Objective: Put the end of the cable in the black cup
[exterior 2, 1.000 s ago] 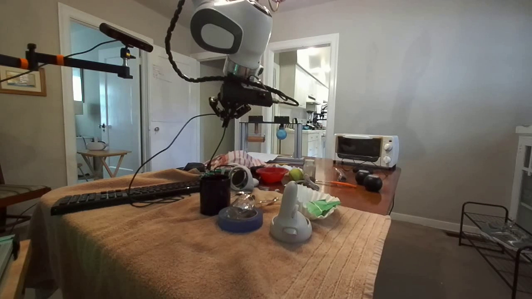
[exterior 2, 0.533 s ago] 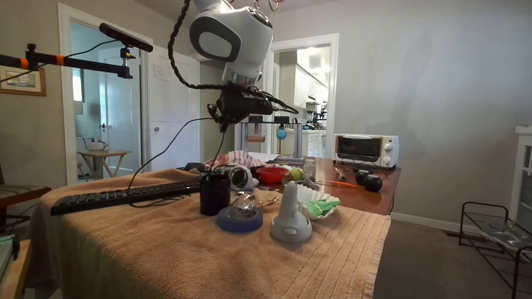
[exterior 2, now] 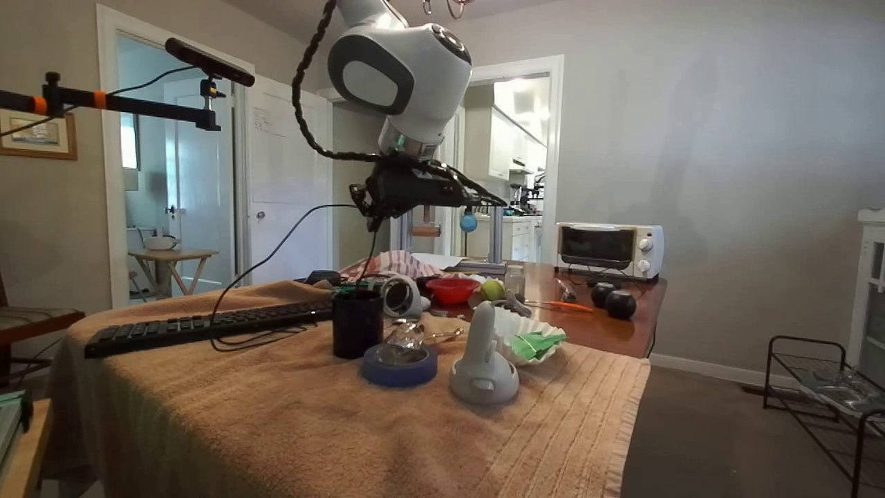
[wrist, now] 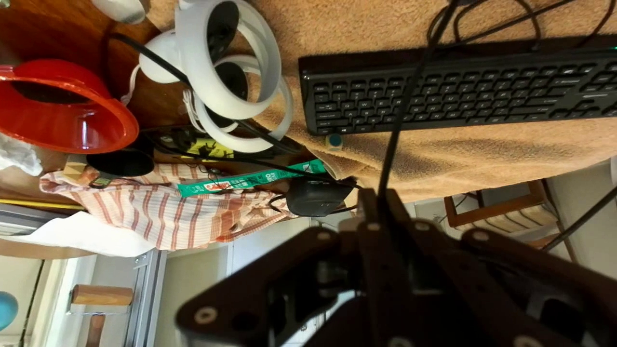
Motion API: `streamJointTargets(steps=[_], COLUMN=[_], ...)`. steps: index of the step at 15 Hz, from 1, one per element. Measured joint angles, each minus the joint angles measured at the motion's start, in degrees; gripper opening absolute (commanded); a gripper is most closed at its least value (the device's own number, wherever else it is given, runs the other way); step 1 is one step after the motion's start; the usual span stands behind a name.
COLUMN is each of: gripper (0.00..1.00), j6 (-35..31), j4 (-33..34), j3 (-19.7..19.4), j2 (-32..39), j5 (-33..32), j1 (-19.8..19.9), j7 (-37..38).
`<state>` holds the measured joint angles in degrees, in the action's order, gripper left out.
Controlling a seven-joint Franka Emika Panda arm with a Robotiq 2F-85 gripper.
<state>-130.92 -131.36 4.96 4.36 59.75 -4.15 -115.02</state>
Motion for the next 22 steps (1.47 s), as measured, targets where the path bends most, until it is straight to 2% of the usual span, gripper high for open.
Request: streamJointTargets(steps=[13,14,15,19,22], gripper=[0.01,0.14,0.31,0.61,0.83], j6=[0.76,0.76,0.76,0.76,0.77], j4=[-0.99,-1.00,-1.00,-0.99,-0.86], j3=[-0.62,-0.63,-0.63,-0.62,-0.62], j2=[3.36,3.59,3.77,3.96,2.97], j5=[-1.99,-2.64,-3.21,-5.36,-7.69], j1=[0.90,0.90,0.90,0.90,0.89], j7=[-3.49,-3.49,-3.48,-2.86,0.62])
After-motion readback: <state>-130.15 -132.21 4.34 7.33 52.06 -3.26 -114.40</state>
